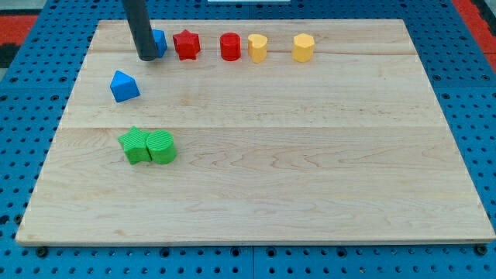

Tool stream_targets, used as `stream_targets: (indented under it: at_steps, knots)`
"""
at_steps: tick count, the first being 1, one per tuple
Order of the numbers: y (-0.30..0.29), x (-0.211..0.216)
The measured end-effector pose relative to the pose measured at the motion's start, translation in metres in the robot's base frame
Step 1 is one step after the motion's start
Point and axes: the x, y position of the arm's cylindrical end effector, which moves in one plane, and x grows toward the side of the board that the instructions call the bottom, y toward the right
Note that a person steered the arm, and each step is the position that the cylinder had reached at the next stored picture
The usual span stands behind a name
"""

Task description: Push the blue triangle slightly up

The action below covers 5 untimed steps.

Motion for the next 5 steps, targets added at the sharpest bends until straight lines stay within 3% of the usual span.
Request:
stream_targets:
  at_steps: [2, 4, 5]
  knots:
    - [0.033, 0.090]
    - [-0.045, 0.081]
    - [-0.062, 0.033]
